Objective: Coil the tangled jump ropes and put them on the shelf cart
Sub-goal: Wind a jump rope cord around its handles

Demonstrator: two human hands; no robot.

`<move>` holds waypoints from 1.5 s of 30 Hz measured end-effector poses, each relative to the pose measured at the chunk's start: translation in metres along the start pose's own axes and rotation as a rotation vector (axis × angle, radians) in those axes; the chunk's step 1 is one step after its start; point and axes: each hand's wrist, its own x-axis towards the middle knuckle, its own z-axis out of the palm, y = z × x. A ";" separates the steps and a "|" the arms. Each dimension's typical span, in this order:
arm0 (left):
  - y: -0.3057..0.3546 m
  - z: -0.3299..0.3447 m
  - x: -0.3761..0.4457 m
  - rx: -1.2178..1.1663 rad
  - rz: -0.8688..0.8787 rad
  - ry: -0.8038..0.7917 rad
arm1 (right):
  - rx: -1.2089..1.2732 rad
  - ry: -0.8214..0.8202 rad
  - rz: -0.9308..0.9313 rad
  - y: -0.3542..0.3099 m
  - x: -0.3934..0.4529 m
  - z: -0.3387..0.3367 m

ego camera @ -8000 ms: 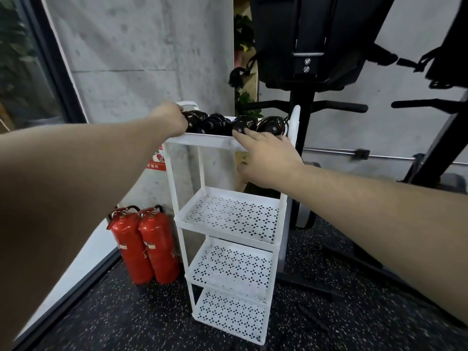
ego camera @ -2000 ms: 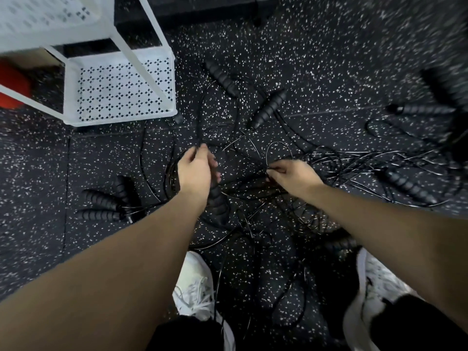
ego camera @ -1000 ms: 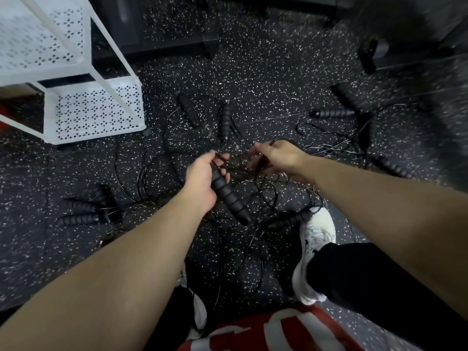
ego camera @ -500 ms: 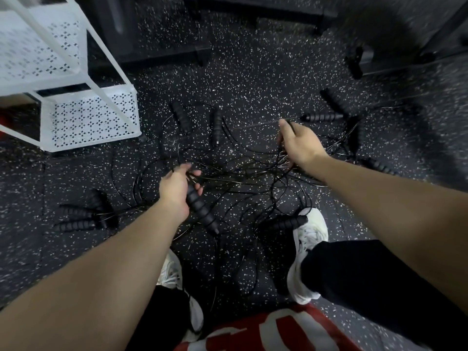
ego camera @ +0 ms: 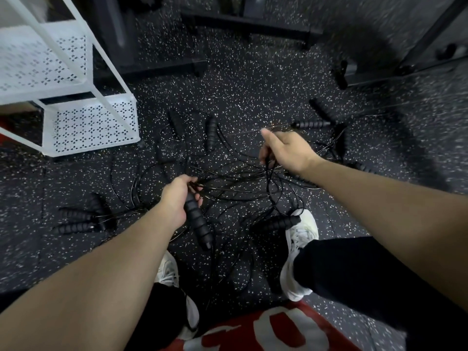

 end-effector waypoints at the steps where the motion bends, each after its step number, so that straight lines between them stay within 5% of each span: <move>1: 0.002 0.000 -0.001 -0.021 0.007 -0.004 | -0.008 -0.018 -0.015 -0.006 -0.003 0.003; 10: 0.023 -0.019 -0.011 -0.123 0.042 0.006 | 0.428 -0.100 -0.090 -0.089 -0.013 0.012; 19: 0.015 -0.023 -0.020 0.082 0.087 0.126 | 0.729 -0.023 -0.025 -0.120 -0.017 0.002; 27: 0.010 -0.001 -0.050 0.293 0.422 -0.145 | 0.970 -0.004 -0.053 -0.137 -0.030 -0.014; 31: 0.019 0.016 -0.071 0.558 0.425 -0.187 | 1.132 -0.002 -0.042 -0.148 -0.039 -0.024; 36: 0.017 0.028 -0.089 0.515 0.377 -0.270 | 1.211 -0.030 -0.046 -0.145 -0.046 -0.034; 40: 0.015 0.031 -0.101 0.362 0.333 -0.351 | 0.959 -0.153 0.057 -0.110 -0.050 -0.022; 45: 0.018 0.033 -0.116 0.098 0.236 -0.348 | -0.285 -0.457 0.025 -0.069 -0.069 0.006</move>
